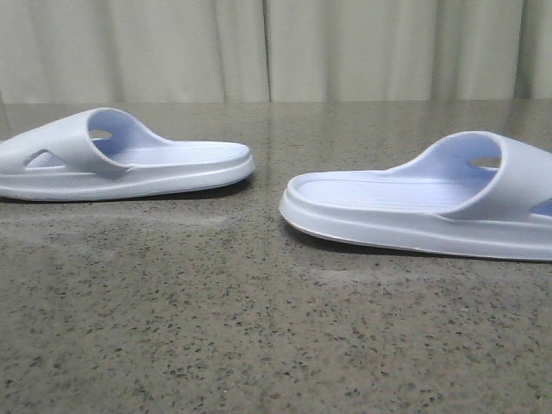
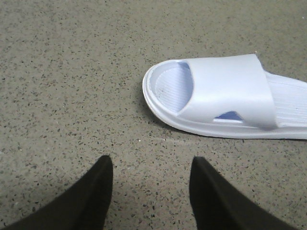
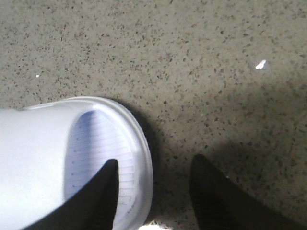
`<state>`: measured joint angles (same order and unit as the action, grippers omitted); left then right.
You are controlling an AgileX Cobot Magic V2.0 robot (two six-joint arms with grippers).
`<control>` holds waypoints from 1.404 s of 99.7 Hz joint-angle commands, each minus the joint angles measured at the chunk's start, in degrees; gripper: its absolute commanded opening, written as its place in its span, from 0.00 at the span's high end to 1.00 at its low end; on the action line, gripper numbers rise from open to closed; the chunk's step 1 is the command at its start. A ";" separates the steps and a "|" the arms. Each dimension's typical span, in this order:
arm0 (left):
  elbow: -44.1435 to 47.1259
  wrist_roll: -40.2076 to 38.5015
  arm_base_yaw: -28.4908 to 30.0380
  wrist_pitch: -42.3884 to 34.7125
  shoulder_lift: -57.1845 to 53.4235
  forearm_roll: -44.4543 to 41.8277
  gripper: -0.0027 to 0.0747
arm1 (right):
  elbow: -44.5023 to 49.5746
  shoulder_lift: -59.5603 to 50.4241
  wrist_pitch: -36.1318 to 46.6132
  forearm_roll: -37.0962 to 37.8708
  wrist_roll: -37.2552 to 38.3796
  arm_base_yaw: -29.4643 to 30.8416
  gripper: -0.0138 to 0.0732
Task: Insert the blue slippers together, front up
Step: 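Grasp each slipper's heel rim, left gripper one, right gripper the other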
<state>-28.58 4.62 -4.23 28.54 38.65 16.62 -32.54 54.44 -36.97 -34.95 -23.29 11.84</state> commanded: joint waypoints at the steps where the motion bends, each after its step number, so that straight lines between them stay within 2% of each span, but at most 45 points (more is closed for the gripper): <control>1: -2.21 0.07 0.20 -3.40 0.86 1.44 0.54 | -1.98 1.47 1.07 -4.00 -3.81 0.58 0.51; 24: -2.21 0.07 0.20 -3.62 0.86 1.47 0.54 | -1.98 6.52 -2.58 -14.78 -14.21 4.86 0.51; 47: -2.21 0.07 0.20 -3.88 0.86 1.47 0.54 | -1.98 12.02 -10.48 -25.98 -24.58 10.66 0.51; 61: -2.21 0.07 0.20 -3.96 0.86 1.47 0.54 | -2.95 15.03 -14.00 -26.18 -25.57 10.65 0.51; 69: -2.21 0.07 0.20 -4.10 0.86 1.47 0.54 | -3.35 15.56 -14.51 -26.31 -25.69 10.65 0.57; 76: -2.21 0.07 0.20 -4.13 0.86 1.60 0.54 | -3.60 15.56 -14.53 -26.31 -25.69 10.65 0.72; 85: -2.21 0.07 0.20 -4.35 1.12 2.58 0.54 | -3.71 15.56 -14.63 -26.31 -25.84 10.65 0.96; 122: -5.77 0.21 0.20 -7.78 13.69 8.45 0.54 | -3.71 15.56 -14.16 -26.51 -25.92 10.65 0.96; 140: -11.70 6.56 1.19 -6.70 21.11 15.95 0.54 | -3.71 15.56 -14.06 -26.68 -26.05 10.65 0.96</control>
<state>-36.21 8.06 -3.75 24.71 57.70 27.47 -34.64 70.79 -50.91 -59.56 -48.15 21.98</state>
